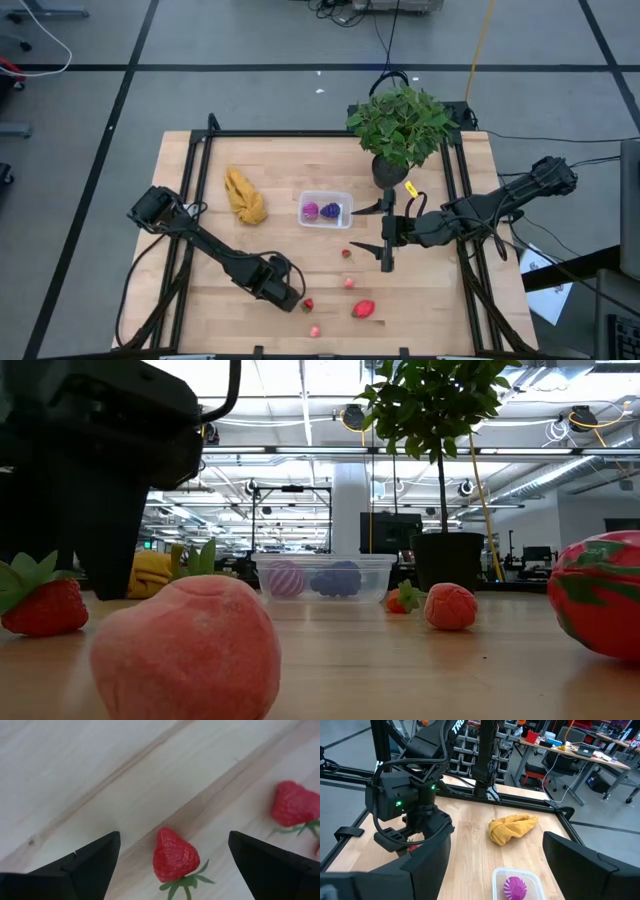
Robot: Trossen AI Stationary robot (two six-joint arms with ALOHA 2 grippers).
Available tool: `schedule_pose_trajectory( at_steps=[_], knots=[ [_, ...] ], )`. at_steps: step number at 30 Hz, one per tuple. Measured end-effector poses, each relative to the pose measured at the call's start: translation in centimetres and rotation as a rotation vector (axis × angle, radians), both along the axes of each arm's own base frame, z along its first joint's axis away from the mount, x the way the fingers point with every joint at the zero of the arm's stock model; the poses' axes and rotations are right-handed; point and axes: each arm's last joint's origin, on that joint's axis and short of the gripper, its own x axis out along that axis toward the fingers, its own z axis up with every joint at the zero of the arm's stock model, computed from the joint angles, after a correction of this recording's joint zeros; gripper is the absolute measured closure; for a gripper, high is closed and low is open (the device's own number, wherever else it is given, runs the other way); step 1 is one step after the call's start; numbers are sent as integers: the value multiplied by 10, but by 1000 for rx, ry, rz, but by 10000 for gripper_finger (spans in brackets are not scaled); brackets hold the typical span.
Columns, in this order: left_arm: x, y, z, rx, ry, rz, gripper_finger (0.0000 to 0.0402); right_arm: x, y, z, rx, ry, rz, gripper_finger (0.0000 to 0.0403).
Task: Pick and placing Produce into tupperware
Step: Put the bottom left red strawberry into the transparent bin
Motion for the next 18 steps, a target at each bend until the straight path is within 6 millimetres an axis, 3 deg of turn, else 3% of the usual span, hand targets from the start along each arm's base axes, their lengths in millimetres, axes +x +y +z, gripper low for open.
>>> schedule_pose_trajectory(
  at_steps=[8, 18],
  knots=[
    [-1, 0, 0, 1, 7, 27, 23, 0, 0, 0, 0, 0, 0, 94],
    [0, 0, 1, 19, -11, -71, 23, 0, 0, 0, -2, 5, 0, 94]
  ],
)
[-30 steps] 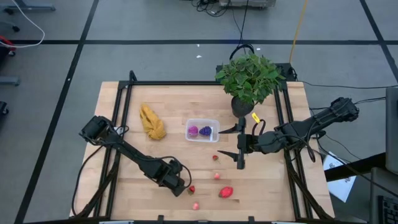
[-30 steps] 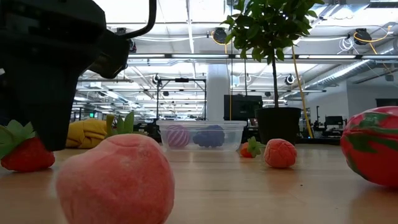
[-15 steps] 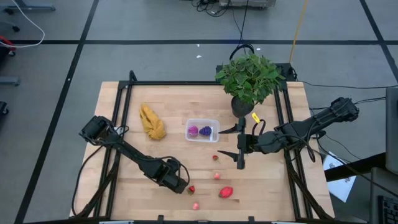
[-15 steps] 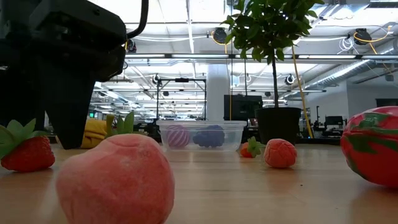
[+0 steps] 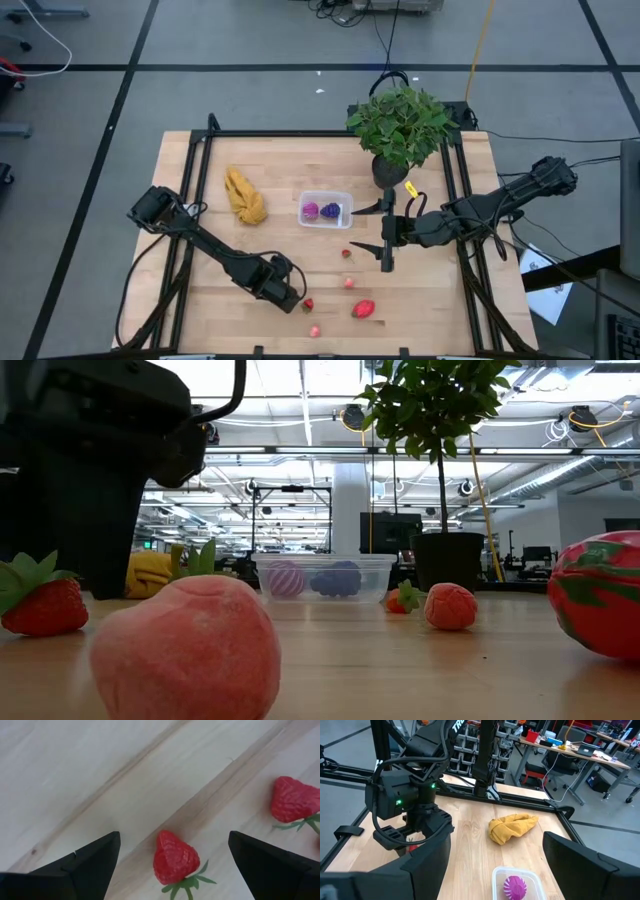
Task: Pick and placing Produce into tupperware
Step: Put the bottom left red strawberry into the transparent bin
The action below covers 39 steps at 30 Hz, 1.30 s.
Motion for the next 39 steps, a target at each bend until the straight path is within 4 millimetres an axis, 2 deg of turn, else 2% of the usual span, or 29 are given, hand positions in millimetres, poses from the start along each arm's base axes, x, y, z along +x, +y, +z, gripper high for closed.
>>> schedule_pose_trajectory(
  at_steps=[28, 39],
  knots=[
    [0, -1, -7, -31, 53, 92, 23, -1, 0, -1, -6, 14, 1, 94],
    [0, -1, -8, -19, 59, 95, 23, -4, 7, -1, -6, 13, 30, 94]
  ],
)
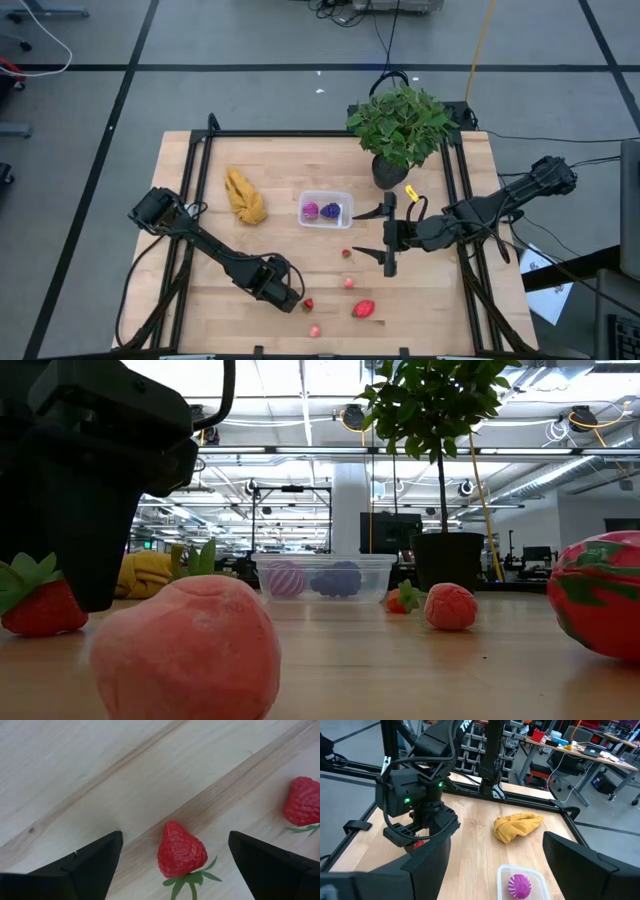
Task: Pick and placing Produce into tupperware
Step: Put the bottom left red strawberry into the transparent bin
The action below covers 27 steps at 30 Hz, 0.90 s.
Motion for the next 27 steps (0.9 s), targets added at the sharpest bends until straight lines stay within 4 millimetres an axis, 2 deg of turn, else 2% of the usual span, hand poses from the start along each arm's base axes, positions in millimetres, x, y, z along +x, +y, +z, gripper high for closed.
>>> schedule_pose_trajectory(
  at_steps=[7, 18, 27],
  knots=[
    [1, 2, -1, 2, 4, 4, 36, -1, 2, 0, 0, 0, 10, 94],
    [-1, 3, -2, 17, 20, -13, 151, -1, 2, 0, 0, 0, 10, 94],
    [-3, 4, -2, 27, 37, -13, 203, -1, 2, 0, -3, 0, 10, 94]
  ],
)
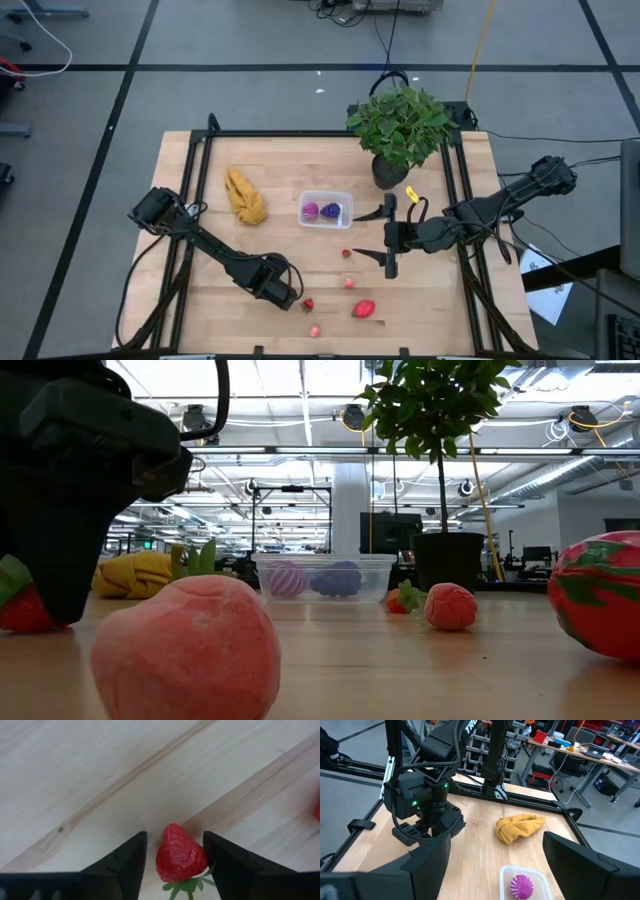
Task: Pick and placing Produce into tupperware
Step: Put the bottom left red strawberry into the transparent bin
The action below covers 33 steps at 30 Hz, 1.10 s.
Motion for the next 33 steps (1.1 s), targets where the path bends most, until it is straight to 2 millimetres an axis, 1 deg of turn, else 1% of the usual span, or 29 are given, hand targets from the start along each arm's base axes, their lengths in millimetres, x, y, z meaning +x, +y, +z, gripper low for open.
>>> schedule_pose_trajectory(
  at_steps=[20, 33],
  knots=[
    [-1, 0, 1, -2, 2, 2, 242, 0, 0, 0, -1, 0, 0, 94],
    [-1, 0, 2, 5, -1, -14, 218, 0, 0, 0, -1, 0, 0, 94]
  ],
)
